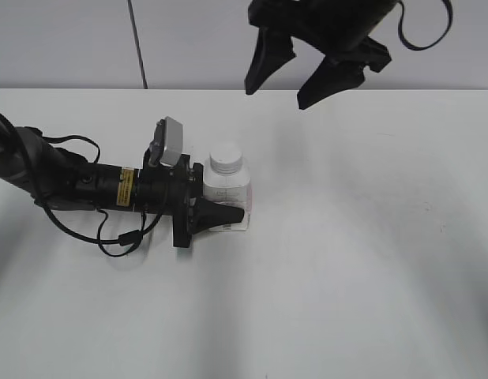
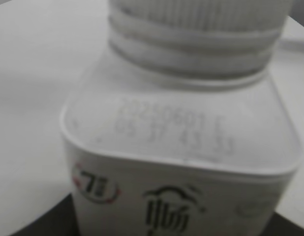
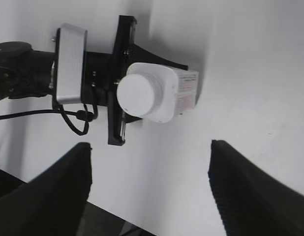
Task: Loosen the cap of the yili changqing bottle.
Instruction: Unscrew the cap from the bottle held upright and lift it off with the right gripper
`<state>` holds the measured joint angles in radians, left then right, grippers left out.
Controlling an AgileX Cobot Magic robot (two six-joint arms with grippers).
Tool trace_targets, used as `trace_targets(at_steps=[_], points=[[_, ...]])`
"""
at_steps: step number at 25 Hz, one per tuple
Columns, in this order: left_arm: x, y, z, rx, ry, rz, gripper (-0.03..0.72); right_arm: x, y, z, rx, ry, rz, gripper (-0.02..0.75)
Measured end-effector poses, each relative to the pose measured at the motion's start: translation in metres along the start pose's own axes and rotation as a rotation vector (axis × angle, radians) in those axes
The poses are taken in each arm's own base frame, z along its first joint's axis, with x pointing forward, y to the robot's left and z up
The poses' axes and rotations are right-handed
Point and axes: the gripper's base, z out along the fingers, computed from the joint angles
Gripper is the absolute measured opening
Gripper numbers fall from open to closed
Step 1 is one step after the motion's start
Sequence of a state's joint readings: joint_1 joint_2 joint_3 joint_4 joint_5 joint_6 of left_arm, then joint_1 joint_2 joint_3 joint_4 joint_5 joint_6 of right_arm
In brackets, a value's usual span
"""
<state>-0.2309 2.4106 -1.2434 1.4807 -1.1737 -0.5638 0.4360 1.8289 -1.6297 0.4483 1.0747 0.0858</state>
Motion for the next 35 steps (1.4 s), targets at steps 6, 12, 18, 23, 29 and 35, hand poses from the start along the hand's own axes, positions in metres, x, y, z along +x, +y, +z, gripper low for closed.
trace_targets(at_steps=[6,12,18,23,29,35], points=[[0.000,0.000,0.000,0.002,0.001,0.001,0.369,-0.012,0.019,0.033,0.058,0.040,0.001,0.582],[0.000,0.000,0.000,0.003,0.002,0.002,0.369,-0.012,0.022,0.061,0.107,0.075,0.062,0.582],[0.000,-0.001,0.000,0.006,0.002,0.003,0.369,-0.008,0.025,0.090,0.115,0.096,0.102,0.582],[0.000,-0.001,0.000,0.006,0.002,0.003,0.369,-0.009,0.033,0.095,0.098,0.064,0.092,0.582],[0.000,0.000,0.000,0.005,0.001,0.002,0.369,-0.008,0.033,0.102,0.137,0.050,0.084,0.582],[0.000,0.000,0.000,0.005,0.001,0.002,0.369,-0.007,0.029,0.113,0.170,0.059,0.092,0.582]])
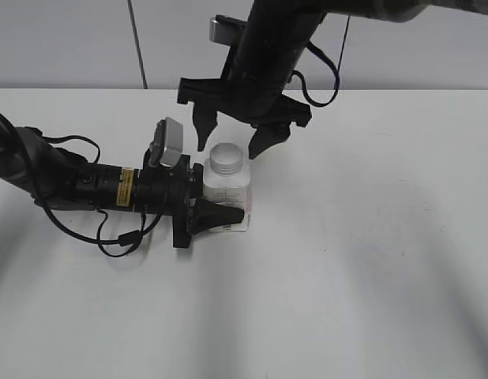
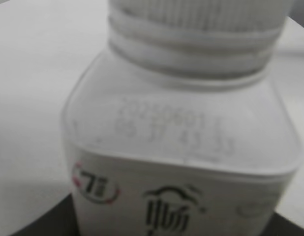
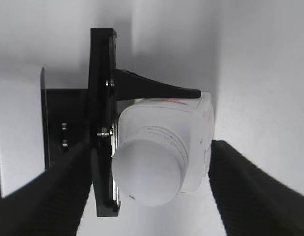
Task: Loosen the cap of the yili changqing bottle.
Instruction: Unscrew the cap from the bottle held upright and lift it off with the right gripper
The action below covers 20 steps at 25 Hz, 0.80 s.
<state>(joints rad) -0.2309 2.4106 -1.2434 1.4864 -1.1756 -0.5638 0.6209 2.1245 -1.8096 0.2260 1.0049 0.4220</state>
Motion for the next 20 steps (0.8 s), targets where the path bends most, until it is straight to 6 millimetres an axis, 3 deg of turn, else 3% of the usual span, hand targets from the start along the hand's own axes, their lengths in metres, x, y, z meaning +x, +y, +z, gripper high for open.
trace_targets(at_steps=[20], points=[[-0.0001,0.0002,0.0000,-0.002,-0.001,-0.001,0.369,0.0039,0.0038,0.0065,0.018,0.023,-0.011,0.522]])
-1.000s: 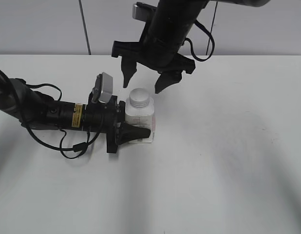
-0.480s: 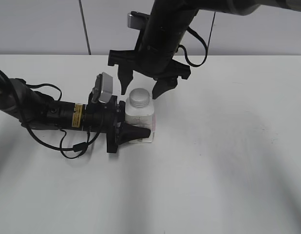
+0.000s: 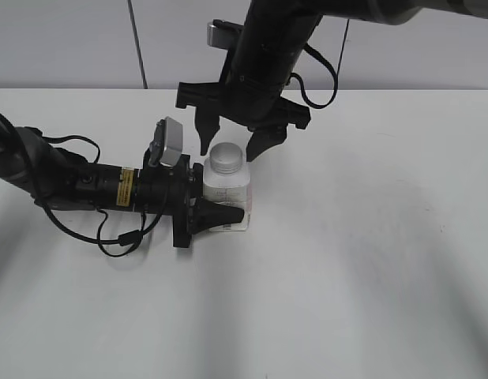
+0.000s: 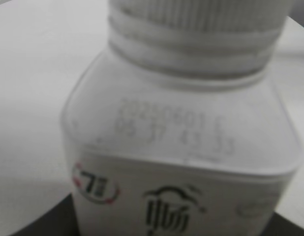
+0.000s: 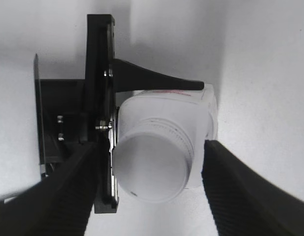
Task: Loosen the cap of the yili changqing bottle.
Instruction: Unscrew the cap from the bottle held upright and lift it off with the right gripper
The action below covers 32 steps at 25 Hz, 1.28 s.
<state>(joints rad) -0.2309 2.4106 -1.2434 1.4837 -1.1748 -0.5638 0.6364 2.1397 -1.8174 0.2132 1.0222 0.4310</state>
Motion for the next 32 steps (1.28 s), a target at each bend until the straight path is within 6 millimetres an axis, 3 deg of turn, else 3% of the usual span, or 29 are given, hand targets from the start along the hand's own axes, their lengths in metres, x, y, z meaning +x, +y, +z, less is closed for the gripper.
trace_targets(at_steps=[7,15,32], points=[[-0.0001,0.0002,0.0000,-0.002,-0.001,-0.001,0.369,0.0006,-0.0007,0.0000,0.008,0.007,-0.003,0.517],[-0.0002,0.0003,0.0000,-0.003,-0.002,-0.001,0.369,0.0013,-0.0011,0.0000,0.012,0.014,-0.003,0.441],[-0.0002,0.0003,0.0000,-0.003,-0.002,-0.001,0.369,0.0008,-0.0013,0.0047,0.008,0.017,0.002,0.471]])
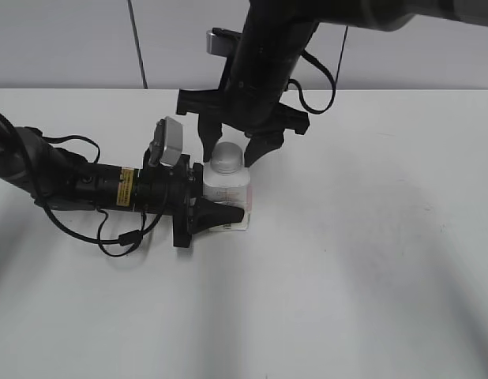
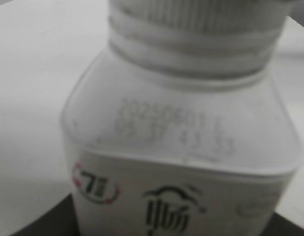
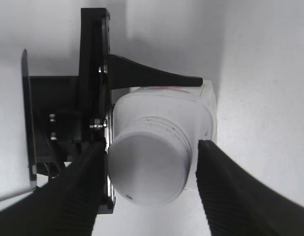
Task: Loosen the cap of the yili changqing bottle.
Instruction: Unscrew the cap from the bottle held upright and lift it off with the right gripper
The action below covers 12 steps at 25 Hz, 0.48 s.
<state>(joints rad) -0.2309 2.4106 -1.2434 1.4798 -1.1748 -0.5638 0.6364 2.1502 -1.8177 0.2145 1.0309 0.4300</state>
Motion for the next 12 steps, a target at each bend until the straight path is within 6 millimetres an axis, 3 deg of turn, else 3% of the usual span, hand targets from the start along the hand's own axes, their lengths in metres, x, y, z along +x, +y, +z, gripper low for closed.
trace_targets(at_steps=[7,12], points=[[0.0000,0.0000,0.0000,0.000,0.000,0.000,0.369,-0.0012,0.0015,0.0014,-0.003,-0.003,-0.010,0.470],[0.0001,0.0001,0.0000,-0.001,0.001,0.000,0.369,-0.0011,0.0014,0.0013,-0.001,-0.002,-0.022,0.396]])
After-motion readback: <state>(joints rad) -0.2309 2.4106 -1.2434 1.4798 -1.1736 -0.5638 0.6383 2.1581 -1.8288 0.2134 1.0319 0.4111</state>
